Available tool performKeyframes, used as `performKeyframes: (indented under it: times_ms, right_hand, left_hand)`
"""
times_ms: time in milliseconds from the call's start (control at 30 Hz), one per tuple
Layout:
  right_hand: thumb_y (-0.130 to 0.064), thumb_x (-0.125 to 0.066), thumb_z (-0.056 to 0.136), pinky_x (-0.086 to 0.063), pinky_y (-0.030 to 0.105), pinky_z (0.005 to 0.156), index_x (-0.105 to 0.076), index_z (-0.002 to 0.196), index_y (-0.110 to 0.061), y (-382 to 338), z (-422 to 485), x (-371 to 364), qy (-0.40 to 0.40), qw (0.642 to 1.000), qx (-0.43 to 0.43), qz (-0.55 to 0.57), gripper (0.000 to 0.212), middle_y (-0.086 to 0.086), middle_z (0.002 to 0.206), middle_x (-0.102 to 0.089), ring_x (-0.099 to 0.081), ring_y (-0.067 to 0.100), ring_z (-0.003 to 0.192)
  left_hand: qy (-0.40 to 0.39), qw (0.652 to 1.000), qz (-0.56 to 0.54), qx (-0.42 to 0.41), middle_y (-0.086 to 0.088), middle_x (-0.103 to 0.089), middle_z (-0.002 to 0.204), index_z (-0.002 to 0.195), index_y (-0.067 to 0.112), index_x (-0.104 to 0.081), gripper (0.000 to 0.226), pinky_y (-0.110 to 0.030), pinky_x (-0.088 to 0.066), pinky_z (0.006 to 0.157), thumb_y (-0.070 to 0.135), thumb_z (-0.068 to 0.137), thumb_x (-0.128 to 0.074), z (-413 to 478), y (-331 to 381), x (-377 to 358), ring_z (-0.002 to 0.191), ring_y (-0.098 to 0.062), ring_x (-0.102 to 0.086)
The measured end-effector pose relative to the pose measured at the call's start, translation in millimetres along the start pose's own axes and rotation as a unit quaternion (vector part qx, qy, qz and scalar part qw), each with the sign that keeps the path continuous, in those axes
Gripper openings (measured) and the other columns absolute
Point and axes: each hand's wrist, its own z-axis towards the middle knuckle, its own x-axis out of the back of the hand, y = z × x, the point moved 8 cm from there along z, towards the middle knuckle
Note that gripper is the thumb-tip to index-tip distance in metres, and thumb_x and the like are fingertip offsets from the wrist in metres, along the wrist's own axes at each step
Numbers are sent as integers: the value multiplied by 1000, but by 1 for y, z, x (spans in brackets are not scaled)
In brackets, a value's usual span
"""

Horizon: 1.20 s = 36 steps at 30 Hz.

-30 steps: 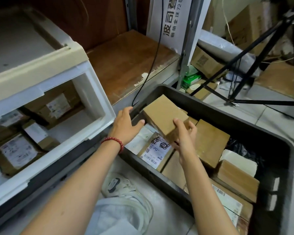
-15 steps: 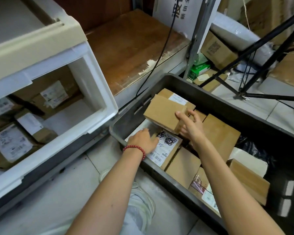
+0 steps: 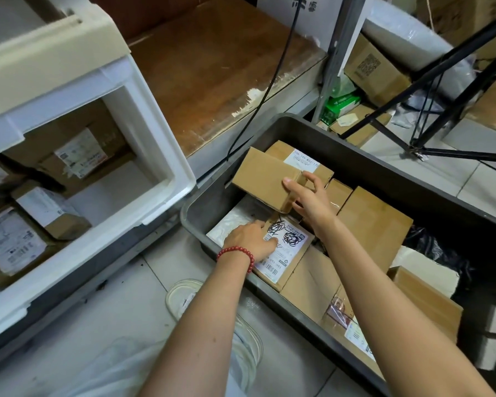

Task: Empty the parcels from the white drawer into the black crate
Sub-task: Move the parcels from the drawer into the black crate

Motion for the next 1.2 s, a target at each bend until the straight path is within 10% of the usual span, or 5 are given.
performKeyframes:
  times_ms: [367, 800, 1200]
  right_hand:
    - [-40, -74, 81, -57, 32, 77, -33, 137, -25, 9, 10, 6, 14, 999, -31, 32, 72, 8, 126, -59, -66, 25, 105]
    - [-61, -80, 60, -51, 52, 93, -37, 135, -21, 5, 2, 26, 18, 998, -54, -18, 95, 5, 131, -54, -58, 25, 113]
    - [-26, -58, 96, -43, 32, 100, -62, 122, -13, -26, -11, -71, -133, 946, 79, -285, 29, 3, 120, -62, -56, 20, 115]
  left_hand:
    - [-7, 999, -32, 13, -3, -54, 136, 139, 23, -43, 51, -34, -42, 99, 40, 91, -51, 3, -5, -7, 121, -25, -51]
    - [338, 935, 84, -61, 3, -43, 144, 134, 22, -44, 58, -39, -25, 110, 49, 83, -53, -38, -12, 41, 137, -17, -30]
    - [298, 944, 107, -97, 1, -39, 145, 142, 19, -33, 85, -40, -21, 117, 59, 75, -66, -39, -58, 70, 134, -18, -35]
